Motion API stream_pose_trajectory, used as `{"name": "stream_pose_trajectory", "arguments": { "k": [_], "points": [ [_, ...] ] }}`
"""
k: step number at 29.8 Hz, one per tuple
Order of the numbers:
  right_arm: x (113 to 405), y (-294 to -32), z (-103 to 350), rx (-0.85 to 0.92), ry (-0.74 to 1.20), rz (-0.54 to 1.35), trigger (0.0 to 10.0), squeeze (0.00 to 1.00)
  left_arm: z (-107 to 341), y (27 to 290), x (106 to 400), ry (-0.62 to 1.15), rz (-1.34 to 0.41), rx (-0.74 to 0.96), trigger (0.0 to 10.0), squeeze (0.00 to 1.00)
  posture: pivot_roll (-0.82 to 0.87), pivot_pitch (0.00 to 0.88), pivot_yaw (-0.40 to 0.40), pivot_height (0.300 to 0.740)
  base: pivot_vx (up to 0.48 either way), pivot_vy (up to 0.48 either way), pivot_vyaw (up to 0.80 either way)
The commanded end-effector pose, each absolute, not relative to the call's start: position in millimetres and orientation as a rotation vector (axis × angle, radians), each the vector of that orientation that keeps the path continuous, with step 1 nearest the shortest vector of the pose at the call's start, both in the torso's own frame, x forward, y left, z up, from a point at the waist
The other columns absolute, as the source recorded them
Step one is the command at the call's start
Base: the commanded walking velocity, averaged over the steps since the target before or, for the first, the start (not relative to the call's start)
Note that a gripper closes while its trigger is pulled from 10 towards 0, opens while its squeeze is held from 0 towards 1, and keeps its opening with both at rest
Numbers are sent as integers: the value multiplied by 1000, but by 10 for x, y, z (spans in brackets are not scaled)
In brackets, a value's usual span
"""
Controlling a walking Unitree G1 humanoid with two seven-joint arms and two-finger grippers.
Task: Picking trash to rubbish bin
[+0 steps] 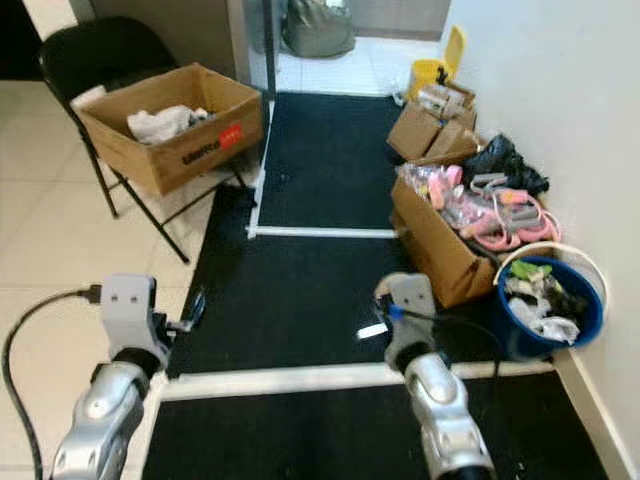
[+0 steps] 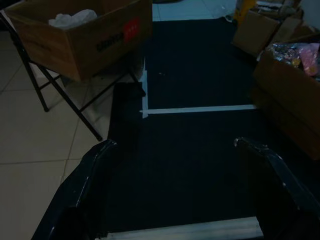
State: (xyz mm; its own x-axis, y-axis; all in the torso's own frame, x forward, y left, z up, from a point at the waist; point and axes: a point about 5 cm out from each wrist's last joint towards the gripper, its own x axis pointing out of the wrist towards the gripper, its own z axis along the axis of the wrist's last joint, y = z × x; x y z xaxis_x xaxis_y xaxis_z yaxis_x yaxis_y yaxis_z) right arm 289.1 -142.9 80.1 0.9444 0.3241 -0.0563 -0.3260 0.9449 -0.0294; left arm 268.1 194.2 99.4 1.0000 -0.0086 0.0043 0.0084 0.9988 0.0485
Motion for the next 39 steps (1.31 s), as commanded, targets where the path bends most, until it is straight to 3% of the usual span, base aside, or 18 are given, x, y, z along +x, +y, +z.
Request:
{"name": "stream_pose_trajectory", "arguments": {
  "k": [1, 39],
  "points": [
    [2863, -1515, 757, -47, 72, 310, 10000, 0, 936, 1952, 2644, 19, -9, 54, 10000, 0, -23, 123, -35, 740, 259, 0, 0],
    [2868, -1501, 727, -9, 88, 288, 10000, 0, 911, 1972, 2598, 32, 4, 59, 10000, 0, 15, 152, -30, 740, 260, 0, 0]
  ]
}}
